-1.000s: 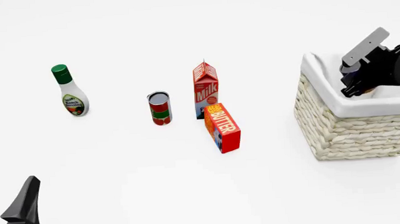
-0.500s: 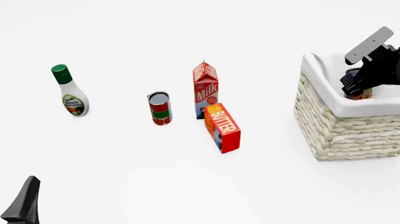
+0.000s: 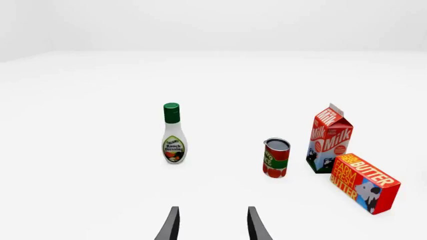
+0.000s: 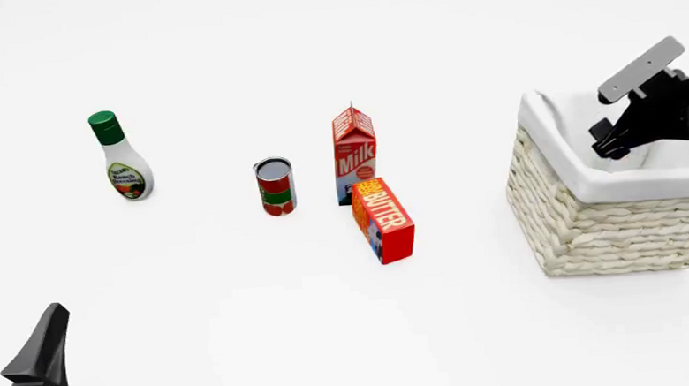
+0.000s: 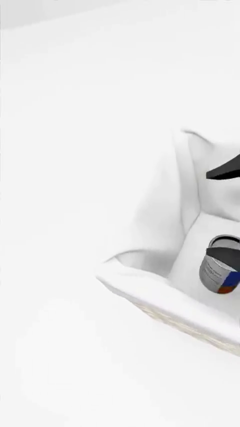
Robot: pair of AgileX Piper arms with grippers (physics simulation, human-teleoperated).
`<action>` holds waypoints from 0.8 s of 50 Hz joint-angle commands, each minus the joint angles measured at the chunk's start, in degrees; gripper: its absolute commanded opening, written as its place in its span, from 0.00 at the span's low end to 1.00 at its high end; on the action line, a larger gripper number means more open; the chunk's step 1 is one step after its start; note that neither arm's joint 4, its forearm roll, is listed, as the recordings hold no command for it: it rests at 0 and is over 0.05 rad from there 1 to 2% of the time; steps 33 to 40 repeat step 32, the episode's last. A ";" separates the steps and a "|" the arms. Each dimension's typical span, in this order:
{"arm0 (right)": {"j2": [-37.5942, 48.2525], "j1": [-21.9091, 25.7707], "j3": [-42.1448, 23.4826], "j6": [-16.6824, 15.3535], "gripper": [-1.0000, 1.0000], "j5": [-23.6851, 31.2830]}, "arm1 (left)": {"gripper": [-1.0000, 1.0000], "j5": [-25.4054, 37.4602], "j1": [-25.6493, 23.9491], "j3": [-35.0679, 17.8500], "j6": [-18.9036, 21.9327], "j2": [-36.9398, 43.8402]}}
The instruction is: Pick the alphabet soup and place it in the basket.
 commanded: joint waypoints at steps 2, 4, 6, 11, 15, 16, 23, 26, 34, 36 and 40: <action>-1.20 0.25 -0.73 0.45 1.00 0.88 | 1.00 0.00 0.00 0.00 0.00 0.00; -1.51 0.35 -1.05 0.63 1.00 1.23 | 1.00 0.00 0.00 0.00 0.00 0.00; -1.72 0.29 -1.05 0.47 1.00 1.20 | 1.00 0.00 0.00 0.00 0.00 0.00; -3.78 0.15 -1.40 0.32 1.00 2.20 | 1.00 0.00 0.00 0.00 0.00 0.00; -5.86 0.08 -1.68 0.43 1.00 3.16 | 1.00 0.00 0.00 0.00 0.00 0.00; -6.50 0.14 -1.97 0.62 1.00 3.52 | 1.00 0.00 0.00 0.00 0.00 0.00; -10.60 0.35 -3.94 1.38 1.00 6.16 | 1.00 0.00 0.00 0.00 0.00 0.00; -12.67 0.38 -4.26 1.36 1.00 7.36 | 1.00 0.00 0.00 0.00 0.00 0.00; -18.36 0.66 -6.69 2.52 1.00 10.38 | 1.00 0.00 0.00 0.00 0.00 0.00; -18.36 0.66 -6.69 2.52 1.00 10.38 | 1.00 0.00 0.00 0.00 0.00 0.00; -18.36 0.66 -6.69 2.52 1.00 10.38 | 1.00 0.00 0.00 0.00 0.00 0.00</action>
